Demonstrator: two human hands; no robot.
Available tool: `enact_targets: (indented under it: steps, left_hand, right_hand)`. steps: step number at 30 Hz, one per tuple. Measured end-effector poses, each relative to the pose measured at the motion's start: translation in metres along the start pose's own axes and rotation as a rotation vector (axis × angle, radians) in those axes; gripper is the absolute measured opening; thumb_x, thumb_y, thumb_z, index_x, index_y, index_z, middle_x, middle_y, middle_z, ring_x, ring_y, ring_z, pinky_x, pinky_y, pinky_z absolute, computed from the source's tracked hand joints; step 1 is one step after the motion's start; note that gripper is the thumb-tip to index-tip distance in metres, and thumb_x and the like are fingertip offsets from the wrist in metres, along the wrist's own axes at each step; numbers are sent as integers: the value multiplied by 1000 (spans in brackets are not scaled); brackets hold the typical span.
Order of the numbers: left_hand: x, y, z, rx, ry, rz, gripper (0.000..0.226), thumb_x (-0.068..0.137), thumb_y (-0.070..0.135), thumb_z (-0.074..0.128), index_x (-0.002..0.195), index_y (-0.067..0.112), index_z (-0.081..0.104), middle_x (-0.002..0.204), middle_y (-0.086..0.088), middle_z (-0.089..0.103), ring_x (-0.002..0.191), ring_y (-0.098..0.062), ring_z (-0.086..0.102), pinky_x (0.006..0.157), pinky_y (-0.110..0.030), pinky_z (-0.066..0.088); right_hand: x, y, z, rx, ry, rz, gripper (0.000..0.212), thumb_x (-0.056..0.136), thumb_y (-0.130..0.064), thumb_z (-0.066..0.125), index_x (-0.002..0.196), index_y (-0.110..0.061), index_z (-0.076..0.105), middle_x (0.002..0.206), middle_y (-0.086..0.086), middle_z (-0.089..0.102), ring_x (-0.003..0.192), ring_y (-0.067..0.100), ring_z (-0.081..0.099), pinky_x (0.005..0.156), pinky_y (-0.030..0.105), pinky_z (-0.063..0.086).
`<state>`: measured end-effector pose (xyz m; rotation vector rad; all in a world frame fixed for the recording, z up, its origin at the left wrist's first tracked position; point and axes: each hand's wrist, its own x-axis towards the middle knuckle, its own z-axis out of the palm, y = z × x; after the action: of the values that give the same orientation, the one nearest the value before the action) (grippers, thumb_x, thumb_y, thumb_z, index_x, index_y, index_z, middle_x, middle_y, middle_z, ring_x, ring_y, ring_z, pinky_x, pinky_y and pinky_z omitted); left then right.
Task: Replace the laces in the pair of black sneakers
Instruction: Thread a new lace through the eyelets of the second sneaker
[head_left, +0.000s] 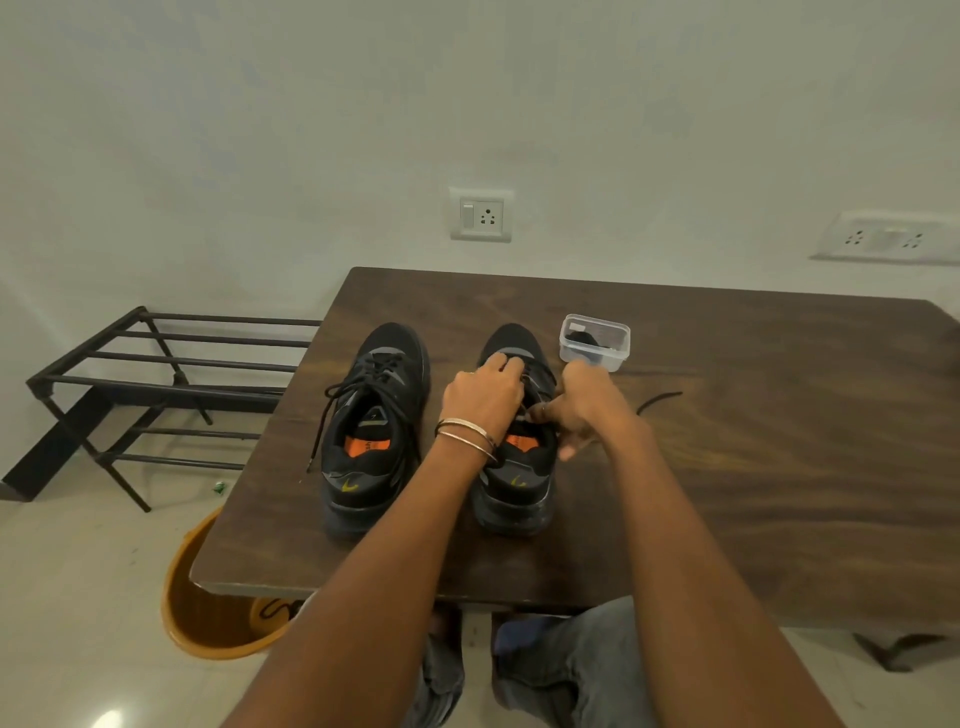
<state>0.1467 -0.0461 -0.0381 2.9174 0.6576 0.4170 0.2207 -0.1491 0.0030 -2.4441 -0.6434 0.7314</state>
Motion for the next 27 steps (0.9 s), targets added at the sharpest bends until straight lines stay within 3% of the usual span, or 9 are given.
enact_targets:
  steps: [6,8,10,13,16,18,22,24,27]
  left_hand:
    - [3,-15,-4,-563,28,-596,14,94,24,52,86,15,58,90,-6,62,91,-28,61,74,-34,43]
    - [6,-20,-3,-663,45,-552,9,91,22,57,83,23,60,86,0,63,85,-21,64,77,-35,51]
    - [9,-24,-3,-630,74,-372,13,89,20,59,98,27,65,96,1,63,89,-18,62,88,-39,51]
    - [11,-22,-12,-338,0,-74,28,90,32,61,118,29,65,116,-1,55,111,-22,50,95,-44,46]
    - [12,-17,-22,-131,-189,12,35,88,40,65,121,31,65,124,0,55,118,-24,48,95,-42,44]
    - [14,-15,-25,-130,-255,-33,34,88,36,66,121,28,65,123,-3,60,114,-26,55,93,-39,47]
    - [12,-10,-27,-139,-147,-94,21,92,33,60,107,23,71,108,-4,67,104,-25,59,83,-35,45]
    - [11,-15,-22,-344,-39,-229,16,91,31,62,91,19,73,90,-2,70,87,-19,65,76,-31,50]
    - [11,-31,-14,-840,127,-617,25,88,22,67,65,13,65,74,-8,71,60,-20,70,66,-38,60]
  right_hand:
    - [2,4,-1,0,-68,-15,31,88,-20,73,107,-2,55,95,21,66,58,29,72,46,29,57]
    - [4,4,0,-17,-87,-23,31,90,-21,71,109,-2,54,96,21,64,57,29,71,45,28,55]
    - [5,3,0,-33,-104,-31,32,91,-21,70,109,-2,54,95,20,64,56,28,70,46,28,56]
    - [7,5,-3,-11,-135,-38,32,89,-21,71,109,-4,54,91,18,64,57,27,71,48,28,57]
    - [8,7,-4,21,-146,-39,29,88,-21,73,104,-4,56,90,19,66,59,28,72,47,27,56]
    - [9,8,-4,40,-151,-41,27,87,-20,74,101,-3,58,89,19,67,61,30,73,48,27,56]
    - [12,9,-2,92,-174,-30,27,86,-18,74,100,-3,57,90,21,68,63,33,73,54,32,60]
    - [13,9,-2,96,-175,-32,23,87,-16,74,96,-4,57,89,20,68,65,34,73,57,36,61]
    - [14,10,-2,122,-181,-23,27,84,-15,77,97,1,59,90,22,69,68,37,73,59,40,62]
